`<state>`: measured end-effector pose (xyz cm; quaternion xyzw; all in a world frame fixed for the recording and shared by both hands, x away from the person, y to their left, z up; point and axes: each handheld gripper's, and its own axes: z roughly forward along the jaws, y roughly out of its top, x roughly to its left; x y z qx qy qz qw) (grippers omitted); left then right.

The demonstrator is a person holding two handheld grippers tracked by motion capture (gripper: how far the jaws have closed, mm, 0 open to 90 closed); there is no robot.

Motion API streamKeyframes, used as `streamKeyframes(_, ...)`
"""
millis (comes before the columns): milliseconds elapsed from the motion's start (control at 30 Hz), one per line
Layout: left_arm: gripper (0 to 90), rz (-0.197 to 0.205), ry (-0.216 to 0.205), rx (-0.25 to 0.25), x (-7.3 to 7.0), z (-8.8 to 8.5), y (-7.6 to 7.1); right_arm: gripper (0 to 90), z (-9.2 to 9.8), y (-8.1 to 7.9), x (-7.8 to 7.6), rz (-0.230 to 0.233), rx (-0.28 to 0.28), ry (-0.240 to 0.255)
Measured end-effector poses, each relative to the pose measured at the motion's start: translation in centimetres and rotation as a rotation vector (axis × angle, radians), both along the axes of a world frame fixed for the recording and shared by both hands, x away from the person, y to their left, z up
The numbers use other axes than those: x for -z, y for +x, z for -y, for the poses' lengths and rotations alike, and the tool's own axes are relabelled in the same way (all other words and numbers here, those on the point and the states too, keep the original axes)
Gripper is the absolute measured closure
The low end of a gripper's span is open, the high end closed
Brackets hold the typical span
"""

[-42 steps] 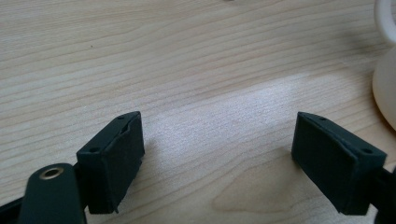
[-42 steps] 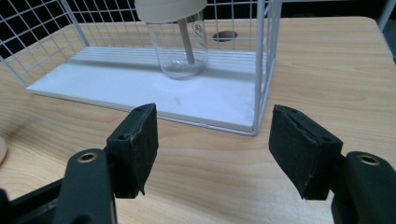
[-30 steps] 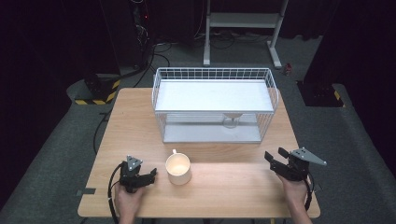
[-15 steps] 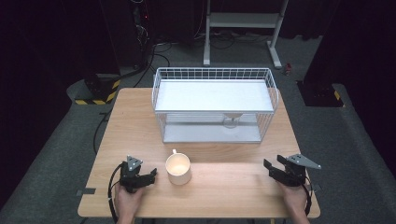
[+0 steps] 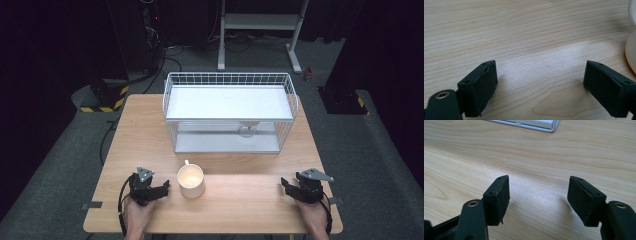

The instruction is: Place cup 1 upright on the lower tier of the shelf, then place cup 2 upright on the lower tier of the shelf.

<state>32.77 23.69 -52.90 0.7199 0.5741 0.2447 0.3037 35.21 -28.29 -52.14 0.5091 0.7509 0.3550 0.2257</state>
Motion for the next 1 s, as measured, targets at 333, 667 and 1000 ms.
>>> streamKeyframes(333, 1.9, -0.045, 0.018, 0.024, -0.6, 0.3, -0.3, 27.0, -0.6, 0.6, 0.2, -0.043, -0.012, -0.053)
streamKeyframes(667, 6.3, -0.032, -0.096, 0.088, -1.4, 0.2, -0.8, 26.5, -0.6, 0.6, 0.2, -0.042, -0.008, -0.057)
streamKeyframes(1000, 7.5, 0.017, -0.133, 0.142, -1.9, 0.9, -1.9, 26.5, -0.6, 0.6, 0.2, -0.043, -0.009, -0.056)
